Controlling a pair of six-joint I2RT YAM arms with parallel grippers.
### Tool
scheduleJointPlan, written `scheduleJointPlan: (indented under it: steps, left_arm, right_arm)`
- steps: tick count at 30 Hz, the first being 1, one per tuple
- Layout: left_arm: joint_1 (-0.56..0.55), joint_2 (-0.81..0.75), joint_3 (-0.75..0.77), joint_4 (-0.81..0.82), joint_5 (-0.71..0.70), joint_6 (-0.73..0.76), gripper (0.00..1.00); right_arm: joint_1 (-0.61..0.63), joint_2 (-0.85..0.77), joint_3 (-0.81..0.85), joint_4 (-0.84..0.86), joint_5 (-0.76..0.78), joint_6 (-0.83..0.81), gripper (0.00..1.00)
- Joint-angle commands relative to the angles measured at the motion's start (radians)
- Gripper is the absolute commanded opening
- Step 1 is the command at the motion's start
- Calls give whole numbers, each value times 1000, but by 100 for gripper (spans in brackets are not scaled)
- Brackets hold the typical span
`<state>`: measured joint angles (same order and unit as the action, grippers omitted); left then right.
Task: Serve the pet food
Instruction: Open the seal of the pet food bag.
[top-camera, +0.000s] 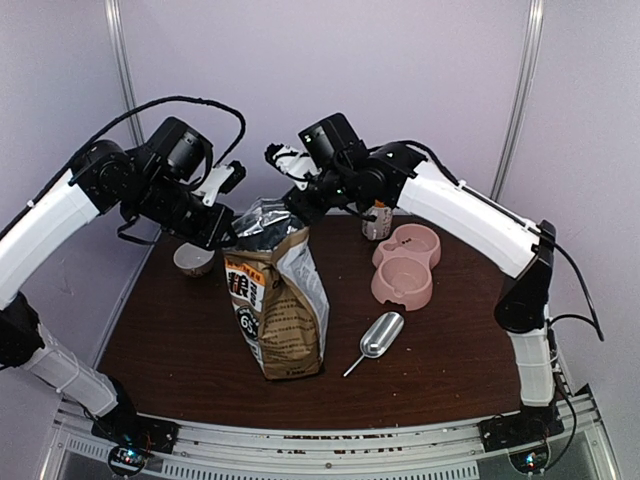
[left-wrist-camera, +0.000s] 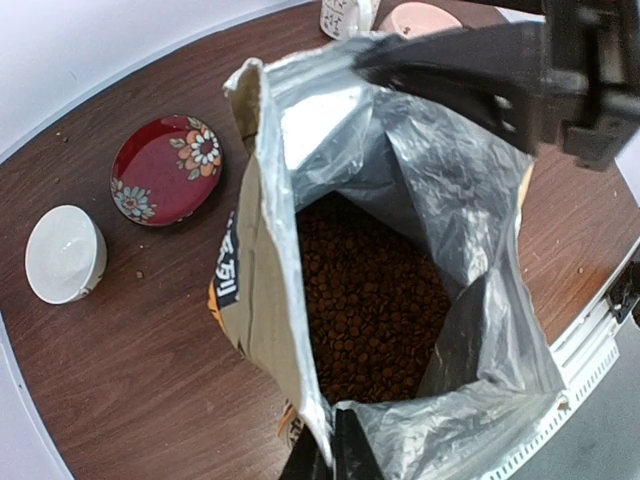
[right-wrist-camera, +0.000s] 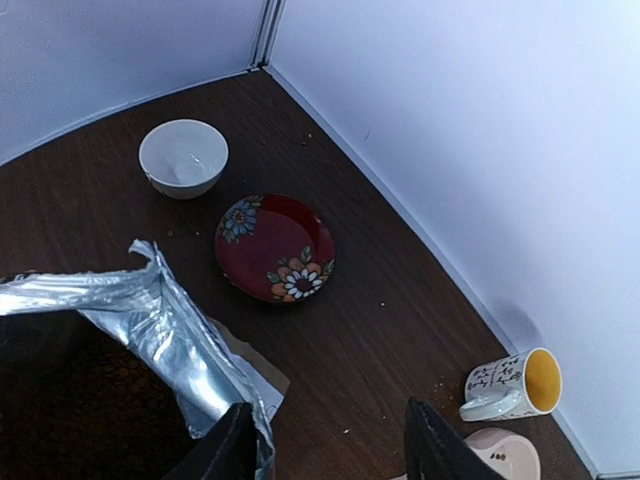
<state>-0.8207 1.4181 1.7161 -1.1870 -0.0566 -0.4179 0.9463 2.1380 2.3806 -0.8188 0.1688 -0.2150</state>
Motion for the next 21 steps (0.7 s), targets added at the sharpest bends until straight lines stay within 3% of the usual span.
scheduleJointPlan:
  steps: [1, 4, 6, 9, 12, 15, 21]
  left_arm:
    - [2, -85, -35, 93, -11, -3, 11]
    - [1, -106, -73, 122, -15, -10, 25]
    - [1, -120, -92, 139, -23, -11, 40]
    - [2, -132, -103, 157, -51, -12, 62]
    - [2, -128, -85, 158, -83, -7, 77]
    - [5, -108, -57, 161, -99, -4, 83]
    - [44, -43, 12, 147, -79, -17, 84]
  right_arm:
    - [-28, -156, -55, 15, -146, 68, 58]
    - [-22, -250, -135, 31, -169, 109, 65]
    - [-23, -312, -200, 45, -155, 140, 67]
    - [-24, -415, -342, 91, -89, 168, 69]
    - [-33, -509, -488, 146, 5, 196, 71]
    - [-66, -587, -607, 188, 60, 242, 72]
    - [-158, -695, -765, 228, 99, 333, 73]
